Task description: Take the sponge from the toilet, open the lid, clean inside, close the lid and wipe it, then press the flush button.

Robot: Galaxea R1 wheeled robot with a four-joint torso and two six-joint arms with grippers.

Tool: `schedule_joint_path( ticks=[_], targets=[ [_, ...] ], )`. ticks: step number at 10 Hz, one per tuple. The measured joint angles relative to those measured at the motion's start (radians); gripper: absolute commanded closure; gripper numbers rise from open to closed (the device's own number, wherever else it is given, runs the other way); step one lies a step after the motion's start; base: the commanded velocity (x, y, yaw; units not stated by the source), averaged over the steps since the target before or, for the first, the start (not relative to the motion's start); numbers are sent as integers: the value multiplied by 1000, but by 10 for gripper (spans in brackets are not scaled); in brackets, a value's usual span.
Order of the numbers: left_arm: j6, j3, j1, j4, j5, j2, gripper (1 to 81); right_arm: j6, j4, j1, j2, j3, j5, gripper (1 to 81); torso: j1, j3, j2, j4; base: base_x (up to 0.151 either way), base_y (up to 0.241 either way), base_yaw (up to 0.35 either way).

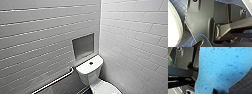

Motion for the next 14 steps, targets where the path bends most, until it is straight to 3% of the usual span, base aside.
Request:
schedule_joint_path(
  ticks=[10,14],
  targets=[
    [0,0,1,0,-3,-5,10,-6,0,-1,0,-4,-1,811,-3,1,0,0,80,0,0],
    [0,0,-4,0,-3,-3,10,-6,0,7,-3,-6,0,811,-1,0,1,0,0,0,0]
  ],
)
